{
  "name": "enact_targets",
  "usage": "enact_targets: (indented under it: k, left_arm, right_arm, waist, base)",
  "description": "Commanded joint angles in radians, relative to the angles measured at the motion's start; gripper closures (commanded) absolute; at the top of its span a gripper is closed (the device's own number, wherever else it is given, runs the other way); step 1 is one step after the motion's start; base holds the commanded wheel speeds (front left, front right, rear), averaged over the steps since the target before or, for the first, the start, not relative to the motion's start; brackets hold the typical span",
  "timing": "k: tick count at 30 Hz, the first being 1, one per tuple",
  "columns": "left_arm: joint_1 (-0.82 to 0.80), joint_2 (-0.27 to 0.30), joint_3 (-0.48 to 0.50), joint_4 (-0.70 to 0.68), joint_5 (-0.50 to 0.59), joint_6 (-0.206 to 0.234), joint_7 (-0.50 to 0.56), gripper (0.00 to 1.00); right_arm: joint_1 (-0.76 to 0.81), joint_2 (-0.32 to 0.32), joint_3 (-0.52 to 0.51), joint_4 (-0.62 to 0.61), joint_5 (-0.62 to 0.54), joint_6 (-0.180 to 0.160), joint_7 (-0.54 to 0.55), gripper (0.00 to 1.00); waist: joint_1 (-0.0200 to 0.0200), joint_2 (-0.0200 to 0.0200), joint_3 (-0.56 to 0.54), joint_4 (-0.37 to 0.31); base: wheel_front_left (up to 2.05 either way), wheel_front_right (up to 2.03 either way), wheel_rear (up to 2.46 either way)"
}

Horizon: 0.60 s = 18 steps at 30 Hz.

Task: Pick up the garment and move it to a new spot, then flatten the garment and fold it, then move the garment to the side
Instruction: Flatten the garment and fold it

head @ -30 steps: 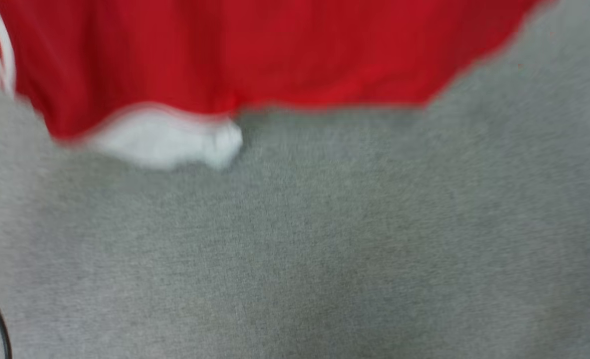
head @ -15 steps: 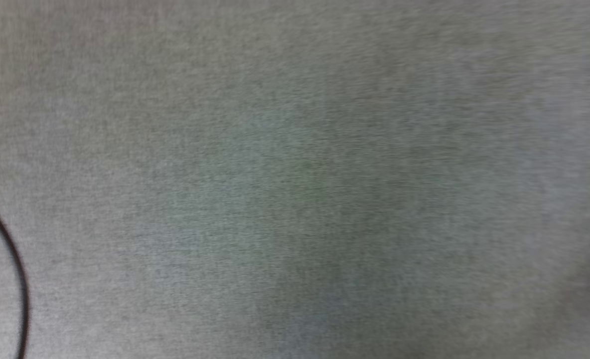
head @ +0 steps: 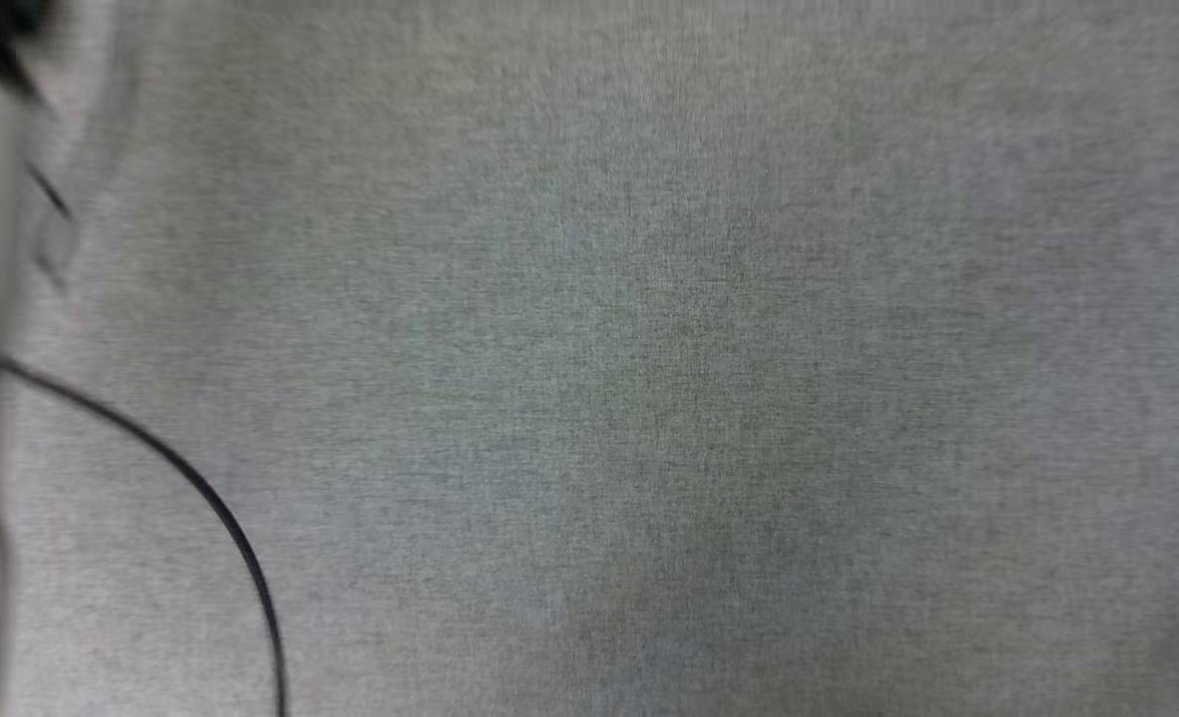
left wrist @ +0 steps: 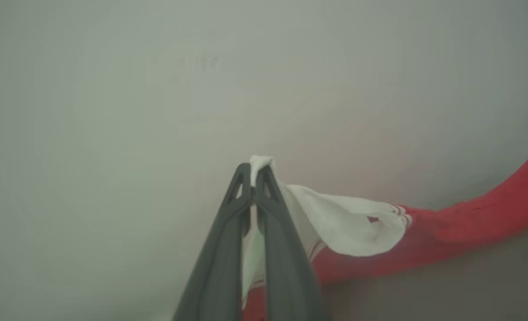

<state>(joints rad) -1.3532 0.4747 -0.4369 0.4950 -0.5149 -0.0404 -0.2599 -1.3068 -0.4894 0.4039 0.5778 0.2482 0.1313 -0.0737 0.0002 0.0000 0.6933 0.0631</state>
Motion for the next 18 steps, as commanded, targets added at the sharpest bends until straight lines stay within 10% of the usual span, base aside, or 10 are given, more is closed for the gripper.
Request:
enact_targets:
  k: [1,18]
  left_arm:
    - [0.105,-0.011,-0.003,-0.027,0.005,0.0,-0.007,1.0]
    - [0.894,0.118,-0.08,-0.283,-0.063,0.097,0.105,1.0]
  right_arm:
    - [0.072,-0.007,0.028,0.018,0.01,-0.001,-0.021,1.0]
    - [0.492,-0.036,0.249,0.129,0.201,-0.001,-0.059,1.0]
  waist:
    - [-0.0002,0.0,-0.056,0.004]
    - [-0.0002,0.0,-0.405,-0.016]
  base:
    - [0.0,0.0,0.0]
    - [0.0,0.0,0.0]
